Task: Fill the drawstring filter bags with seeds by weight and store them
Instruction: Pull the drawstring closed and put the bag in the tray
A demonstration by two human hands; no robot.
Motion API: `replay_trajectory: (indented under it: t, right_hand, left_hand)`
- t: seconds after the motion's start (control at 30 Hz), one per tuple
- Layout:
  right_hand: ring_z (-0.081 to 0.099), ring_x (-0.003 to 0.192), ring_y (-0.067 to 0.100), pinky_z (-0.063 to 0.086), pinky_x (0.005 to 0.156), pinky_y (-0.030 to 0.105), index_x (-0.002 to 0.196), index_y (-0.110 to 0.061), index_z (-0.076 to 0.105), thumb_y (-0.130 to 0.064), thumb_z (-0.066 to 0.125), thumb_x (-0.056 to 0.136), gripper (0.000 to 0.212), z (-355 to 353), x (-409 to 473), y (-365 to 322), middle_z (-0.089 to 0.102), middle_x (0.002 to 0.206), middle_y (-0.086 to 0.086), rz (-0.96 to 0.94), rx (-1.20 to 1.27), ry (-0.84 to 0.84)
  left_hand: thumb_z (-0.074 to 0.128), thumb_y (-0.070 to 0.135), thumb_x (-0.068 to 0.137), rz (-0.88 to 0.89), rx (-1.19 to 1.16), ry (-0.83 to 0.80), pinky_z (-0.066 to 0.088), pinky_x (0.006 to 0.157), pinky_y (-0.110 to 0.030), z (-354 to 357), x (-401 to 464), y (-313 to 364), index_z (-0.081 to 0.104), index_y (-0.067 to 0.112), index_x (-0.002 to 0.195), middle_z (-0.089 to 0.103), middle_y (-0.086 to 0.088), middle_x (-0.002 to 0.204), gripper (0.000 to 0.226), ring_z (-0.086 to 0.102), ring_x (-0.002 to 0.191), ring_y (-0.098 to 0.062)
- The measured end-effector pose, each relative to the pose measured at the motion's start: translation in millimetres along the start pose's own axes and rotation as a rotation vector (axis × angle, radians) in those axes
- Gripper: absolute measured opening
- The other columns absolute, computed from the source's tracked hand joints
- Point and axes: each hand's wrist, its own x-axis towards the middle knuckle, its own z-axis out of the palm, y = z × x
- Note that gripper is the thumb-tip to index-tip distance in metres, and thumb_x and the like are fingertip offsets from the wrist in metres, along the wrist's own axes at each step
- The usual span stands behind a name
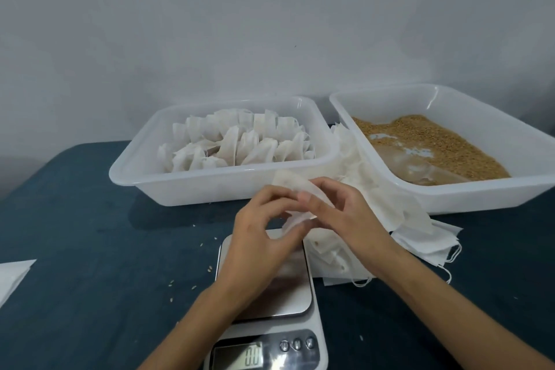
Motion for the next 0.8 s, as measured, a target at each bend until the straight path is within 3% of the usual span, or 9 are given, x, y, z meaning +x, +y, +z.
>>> replay_trajectory:
  t: [0.07, 0.17, 0.23, 0.3, 0.4, 0.53, 0.63, 0.7, 0.8]
  right_hand:
    - [0.071, 0.099, 0.032, 0.060, 0.084, 0.037, 0.108, -0.011, 0.073, -0.027, 0.069, 0.096, 0.020, -4, 1, 1, 0.073, 0.104, 0.014, -0.003, -0.019, 0.035]
    - [0.070, 0.099, 0.031, 0.057, 0.085, 0.036, 0.112, -0.008, 0.073, -0.021, 0.067, 0.095, 0.022, -8, 3, 5, 0.073, 0.109, 0.020, 0.068, 0.111, 0.023]
    - [0.070, 0.105, 0.030, 0.057, 0.085, 0.033, 0.114, -0.010, 0.074, -0.023, 0.067, 0.095, 0.025, -11, 4, 6, 0.073, 0.115, 0.017, 0.102, 0.168, -0.014]
    - [0.070, 0.105, 0.029, 0.056, 0.083, 0.030, 0.115, -0.012, 0.073, -0.027, 0.069, 0.095, 0.026, -12, 5, 6, 0.072, 0.116, 0.017, 0.099, 0.157, -0.061]
    - [0.070, 0.097, 0.019, 0.055, 0.077, 0.024, 0.110, -0.018, 0.073, -0.028, 0.071, 0.093, 0.019, -9, 4, 9, 0.074, 0.107, 0.008, 0.040, -0.002, -0.027]
    - [0.060, 0.075, 0.011, 0.048, 0.067, 0.020, 0.089, -0.027, 0.061, -0.028, 0.077, 0.089, 0.016, -6, 2, 11, 0.063, 0.082, -0.010, -0.275, -0.511, 0.353]
    - [0.055, 0.059, 0.013, 0.048, 0.058, 0.025, 0.081, -0.022, 0.065, -0.040, 0.074, 0.090, 0.022, -2, -2, 5, 0.061, 0.069, -0.004, -0.253, -0.268, 0.130]
    - [0.060, 0.060, 0.017, 0.053, 0.055, 0.032, 0.085, -0.016, 0.070, -0.043, 0.073, 0.089, 0.028, 3, -4, 5, 0.065, 0.072, 0.001, -0.152, -0.151, -0.041]
    - [0.067, 0.071, 0.022, 0.059, 0.059, 0.041, 0.088, -0.008, 0.068, -0.034, 0.072, 0.091, 0.027, 7, -4, 6, 0.070, 0.079, 0.003, -0.124, -0.106, -0.054]
  left_hand:
    - [0.080, 0.013, 0.088, 0.046, 0.001, -0.006, 0.053, 0.093, -0.024, 2, -2, 2, 0.081, 0.017, 0.097, 0.071, 0.006, 0.108, 0.009, 0.069, 0.108, -0.018]
    - [0.076, 0.023, 0.091, -0.140, -0.148, 0.117, 0.056, 0.088, -0.032, 0, -1, 3, 0.074, 0.019, 0.102, 0.071, 0.004, 0.101, 0.013, 0.069, 0.100, -0.018]
    - [0.077, 0.028, 0.094, -0.285, -0.155, 0.223, 0.053, 0.079, -0.028, -6, 4, 0, 0.069, 0.023, 0.114, 0.069, 0.003, 0.099, 0.022, 0.067, 0.090, -0.015]
    - [0.072, 0.023, 0.097, -0.336, -0.183, 0.169, 0.051, 0.075, -0.020, -16, 9, -3, 0.072, 0.023, 0.118, 0.073, 0.005, 0.100, 0.021, 0.066, 0.086, -0.010]
    - [0.068, 0.011, 0.099, -0.318, -0.246, 0.052, 0.046, 0.067, -0.013, -20, 9, -5, 0.080, 0.012, 0.093, 0.072, 0.007, 0.077, 0.013, 0.060, 0.069, -0.001]
    - [0.078, 0.013, 0.091, -0.317, -0.156, 0.145, 0.051, 0.066, -0.021, -16, 8, -9, 0.066, 0.020, 0.065, 0.065, 0.001, 0.066, 0.030, 0.060, 0.067, -0.008]
    - [0.083, 0.015, 0.087, -0.290, -0.159, 0.175, 0.051, 0.063, -0.023, -15, 7, -11, 0.059, 0.015, 0.064, 0.064, -0.009, 0.067, 0.033, 0.063, 0.067, -0.015]
    - [0.084, 0.016, 0.087, -0.258, -0.152, 0.126, 0.051, 0.064, -0.036, -13, 6, -10, 0.059, 0.008, 0.069, 0.061, -0.012, 0.067, 0.032, 0.059, 0.065, -0.020]
    - [0.081, 0.019, 0.091, -0.203, -0.180, 0.035, 0.056, 0.073, -0.049, -12, 4, -6, 0.066, 0.007, 0.077, 0.069, -0.009, 0.072, 0.023, 0.067, 0.073, -0.031]
